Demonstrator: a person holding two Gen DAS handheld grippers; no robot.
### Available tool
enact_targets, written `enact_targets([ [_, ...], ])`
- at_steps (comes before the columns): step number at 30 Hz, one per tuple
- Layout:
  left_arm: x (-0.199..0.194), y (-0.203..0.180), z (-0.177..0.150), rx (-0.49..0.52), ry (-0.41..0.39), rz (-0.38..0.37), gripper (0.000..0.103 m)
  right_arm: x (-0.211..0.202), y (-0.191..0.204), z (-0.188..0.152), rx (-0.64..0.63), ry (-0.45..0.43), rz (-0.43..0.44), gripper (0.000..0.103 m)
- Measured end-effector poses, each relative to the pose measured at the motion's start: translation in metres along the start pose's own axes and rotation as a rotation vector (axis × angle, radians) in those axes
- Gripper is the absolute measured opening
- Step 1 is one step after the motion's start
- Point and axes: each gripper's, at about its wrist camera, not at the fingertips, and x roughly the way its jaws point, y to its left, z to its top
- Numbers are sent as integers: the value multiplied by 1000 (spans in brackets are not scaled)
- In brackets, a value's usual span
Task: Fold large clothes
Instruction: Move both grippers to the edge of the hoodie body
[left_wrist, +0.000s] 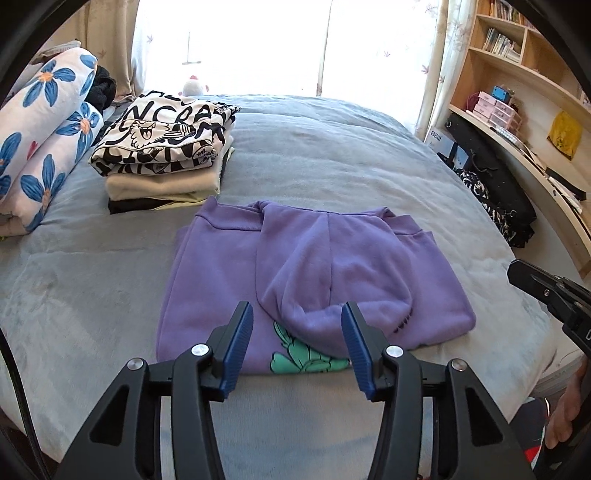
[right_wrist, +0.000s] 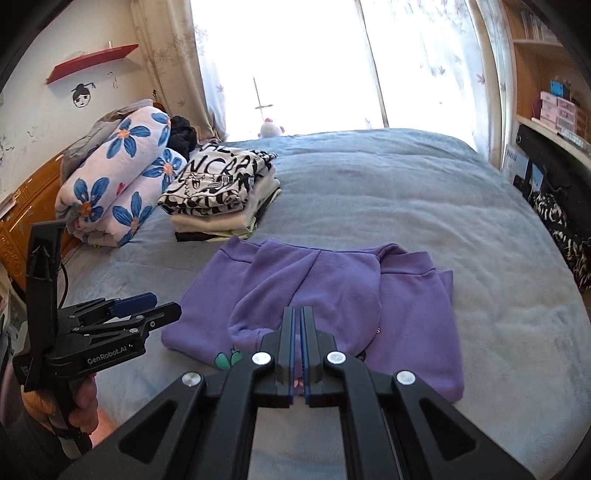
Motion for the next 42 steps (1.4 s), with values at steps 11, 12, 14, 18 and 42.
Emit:
enact_targets([
  [11,-24,2,-28,-3,10,18,54,-15,12,-28,-45,17,-27,22],
  [12,-23,5,-31,-7,15,26,56,-13,13,-31,-46,19,-33,22],
  [14,-18,13,-38,-22,24,41,60,-4,12,-36,-39,36,-37,22],
  [18,7,35,-55,-75,85,51,60,16,9,-46,1,52,-54,22],
  [42,164,137,-83,-538,50,-261,60,145,27,-44,4,-19,-94,22],
])
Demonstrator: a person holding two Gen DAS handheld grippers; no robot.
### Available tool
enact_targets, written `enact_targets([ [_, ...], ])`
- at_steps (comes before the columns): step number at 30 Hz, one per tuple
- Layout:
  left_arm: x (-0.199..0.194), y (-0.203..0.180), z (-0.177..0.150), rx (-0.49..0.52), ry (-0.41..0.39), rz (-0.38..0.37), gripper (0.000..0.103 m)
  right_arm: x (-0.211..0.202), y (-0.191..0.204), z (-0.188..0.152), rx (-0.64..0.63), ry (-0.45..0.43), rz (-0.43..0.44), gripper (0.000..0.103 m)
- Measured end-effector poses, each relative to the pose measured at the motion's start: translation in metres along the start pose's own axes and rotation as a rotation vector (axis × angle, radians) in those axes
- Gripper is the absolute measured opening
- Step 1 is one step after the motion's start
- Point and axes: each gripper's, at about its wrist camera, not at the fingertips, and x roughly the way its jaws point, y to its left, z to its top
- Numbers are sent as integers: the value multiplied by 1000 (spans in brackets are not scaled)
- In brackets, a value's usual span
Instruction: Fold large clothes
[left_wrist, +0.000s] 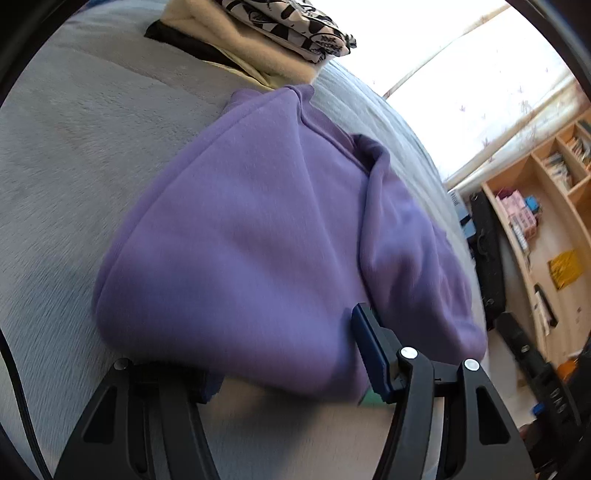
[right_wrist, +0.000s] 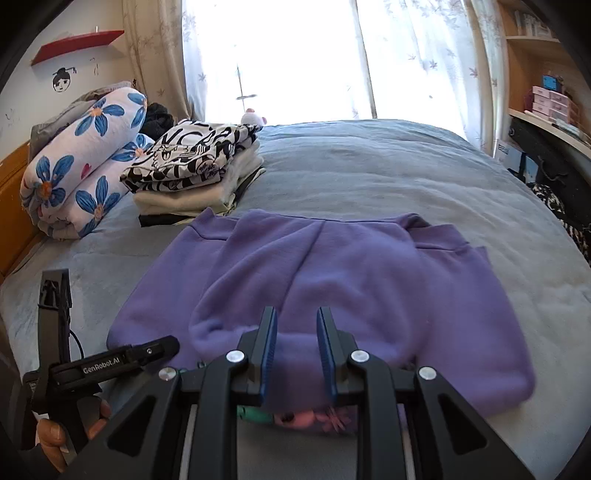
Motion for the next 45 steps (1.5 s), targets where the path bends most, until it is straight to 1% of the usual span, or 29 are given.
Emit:
enact_targets([
  [4,8,2,11,-29,-33,-21,60,26,11,-4,-19,18,13,22],
  [5,8,2,14,-32,-53,-20,58,34,13,-9,-28,29,9,22],
  [8,4,-5,19,-13,-106,-3,40,57,15,-28,-64,75,-35,21],
  [9,2,-9,18,7,-121,3,35,60,13,-31,-57,78,-39,19],
  [10,0,-15,16,28,-136,15,32,61,10,-33,-42,78,-31,18],
  [12,-7,-32,11,107,-186,61,23,61,6,-33,-18,81,-15,18],
  [14,-14,-51,7,184,-235,101,20,60,6,-34,-19,81,-19,18],
  [15,-18,-58,7,216,-253,116,20,60,7,-35,-22,80,-24,18],
  [16,-22,-73,3,272,-283,138,19,60,7,-36,-23,79,-27,19],
  [19,-28,-109,-6,399,-339,166,19,59,1,-38,2,76,-17,19],
  [22,-39,-141,-16,528,-379,168,18,54,-13,-40,72,75,30,19],
  [25,-46,-175,-24,638,-397,147,19,48,-29,-42,143,77,88,19],
  [30,-40,-234,-39,813,-400,118,19,30,-69,-44,301,115,203,19],
  [33,-27,-268,-51,896,-393,114,19,10,-95,-49,378,123,244,20],
  [35,-14,-286,-57,934,-371,104,19,-9,-114,-54,422,99,207,20],
  [38,9,-311,-69,981,-341,114,19,-37,-149,-62,477,45,69,20],
  [39,16,-318,-73,992,-328,112,19,-45,-162,-65,498,34,17,20],
  [40,25,-327,-80,1003,-312,105,19,-50,-172,-67,515,29,-18,20],
  [43,50,-354,-102,1032,-245,76,19,-58,-202,-73,570,25,-89,20],
  [45,62,-362,-113,1050,-208,64,19,-60,-218,-75,596,19,-124,20],
])
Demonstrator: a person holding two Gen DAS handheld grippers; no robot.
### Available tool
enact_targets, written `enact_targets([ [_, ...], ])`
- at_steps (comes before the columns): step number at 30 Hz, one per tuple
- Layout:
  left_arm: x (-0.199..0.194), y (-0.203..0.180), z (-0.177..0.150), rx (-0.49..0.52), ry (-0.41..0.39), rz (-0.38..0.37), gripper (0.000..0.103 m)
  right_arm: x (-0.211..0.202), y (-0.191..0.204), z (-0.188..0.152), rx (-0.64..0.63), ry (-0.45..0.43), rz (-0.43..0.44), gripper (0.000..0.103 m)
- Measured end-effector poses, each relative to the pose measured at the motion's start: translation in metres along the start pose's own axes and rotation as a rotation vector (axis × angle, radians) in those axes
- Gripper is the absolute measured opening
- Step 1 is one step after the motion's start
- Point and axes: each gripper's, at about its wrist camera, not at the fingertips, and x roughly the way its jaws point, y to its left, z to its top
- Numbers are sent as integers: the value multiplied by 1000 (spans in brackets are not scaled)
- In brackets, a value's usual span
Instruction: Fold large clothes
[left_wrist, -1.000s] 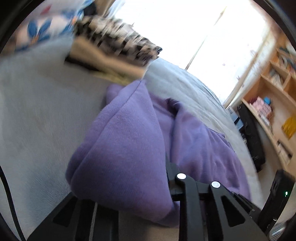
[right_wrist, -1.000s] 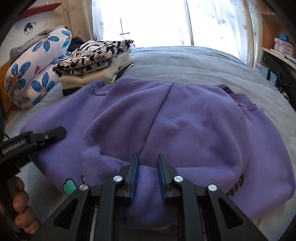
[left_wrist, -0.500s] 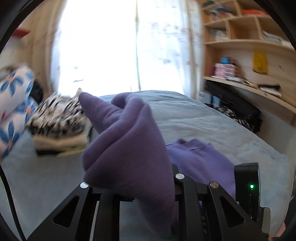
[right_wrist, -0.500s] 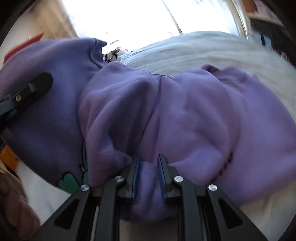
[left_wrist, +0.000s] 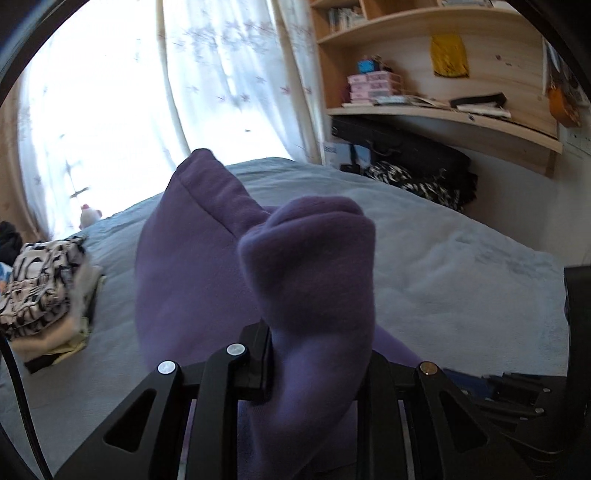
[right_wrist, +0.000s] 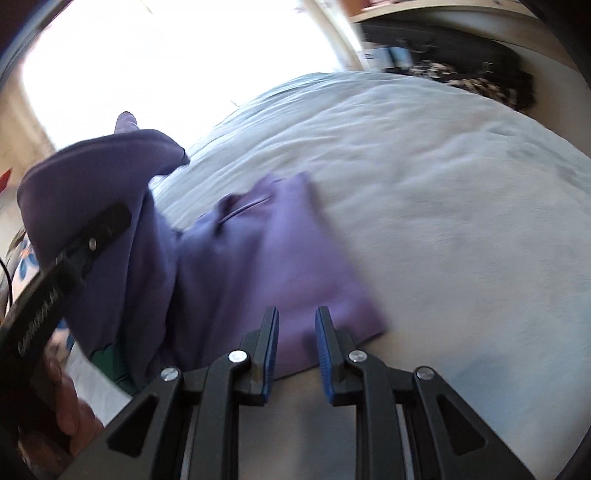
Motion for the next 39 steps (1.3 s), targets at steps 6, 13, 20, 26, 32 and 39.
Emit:
enact_targets([
  [6,56,-43,-17,74,138,-58,21,9,-31,8,33,21,-110,20],
  [13,72,-58,-37,158,194,-75,33,9,-49,4,54,57,-102,20],
  [20,51,-39,-22,63,196,-195,75,-1,-42,10,30,29,-74,20],
  [26,29,-17,-11,-9,212,-312,76,-17,-33,20,-6,-8,-65,20],
  [32,-6,5,4,-68,189,-398,76,-32,-24,34,-29,-38,-51,20],
  [39,-39,55,28,-152,144,-333,79,-47,7,66,-115,-25,54,34],
])
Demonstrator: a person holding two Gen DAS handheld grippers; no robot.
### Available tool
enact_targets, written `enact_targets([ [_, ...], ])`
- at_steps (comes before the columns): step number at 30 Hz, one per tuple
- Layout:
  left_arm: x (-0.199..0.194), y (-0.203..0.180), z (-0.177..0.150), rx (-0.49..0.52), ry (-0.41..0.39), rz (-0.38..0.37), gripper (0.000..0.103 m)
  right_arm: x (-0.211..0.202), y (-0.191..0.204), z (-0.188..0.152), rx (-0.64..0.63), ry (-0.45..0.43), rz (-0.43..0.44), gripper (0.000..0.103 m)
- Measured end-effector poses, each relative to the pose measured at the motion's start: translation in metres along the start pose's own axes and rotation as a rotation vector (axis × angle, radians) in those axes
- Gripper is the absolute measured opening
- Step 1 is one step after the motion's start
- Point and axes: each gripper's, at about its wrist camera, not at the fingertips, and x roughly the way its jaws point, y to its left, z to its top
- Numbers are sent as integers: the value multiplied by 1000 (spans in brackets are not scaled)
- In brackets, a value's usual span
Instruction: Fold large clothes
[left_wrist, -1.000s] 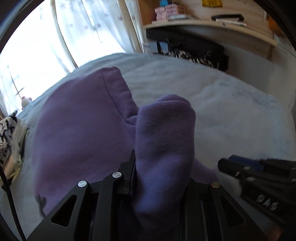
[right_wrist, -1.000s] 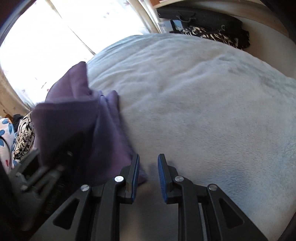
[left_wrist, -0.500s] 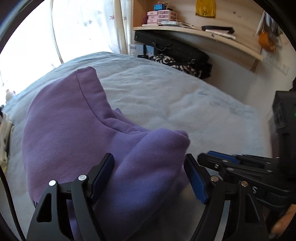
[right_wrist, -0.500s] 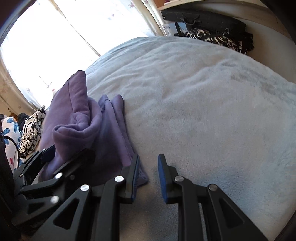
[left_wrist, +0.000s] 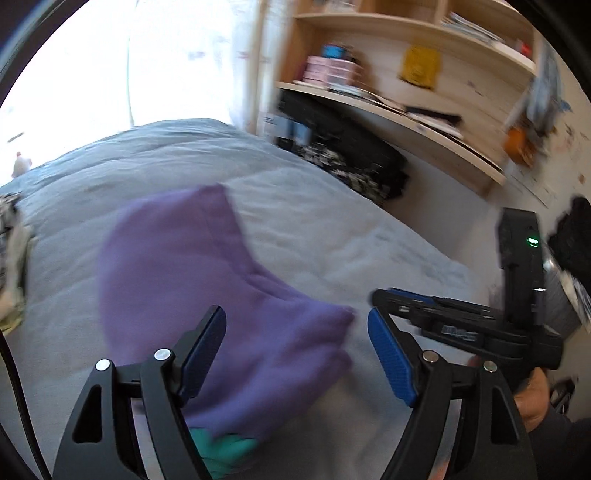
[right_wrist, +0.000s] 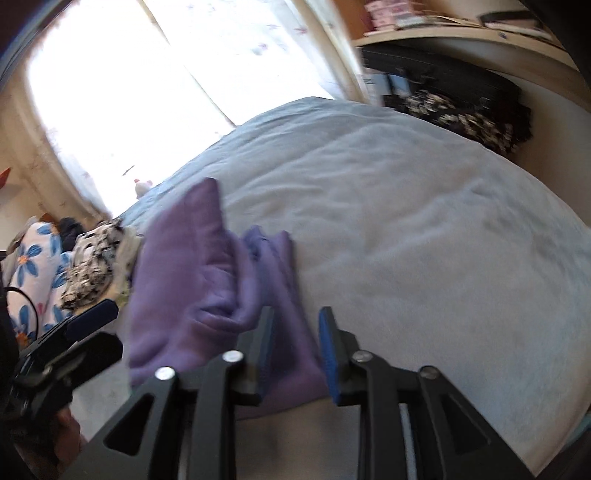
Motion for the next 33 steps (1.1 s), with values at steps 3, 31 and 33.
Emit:
enact_targets([
  [3,-6,39,10,-81,6,115,79,3,18,19,-43,21,61,40],
  [31,100,177,-9,-335,281,-33,82,175,10,49,30,488,253,41],
  [33,103,179,-10,-328,281,-32,84,178,7,48,42,501,287,42],
])
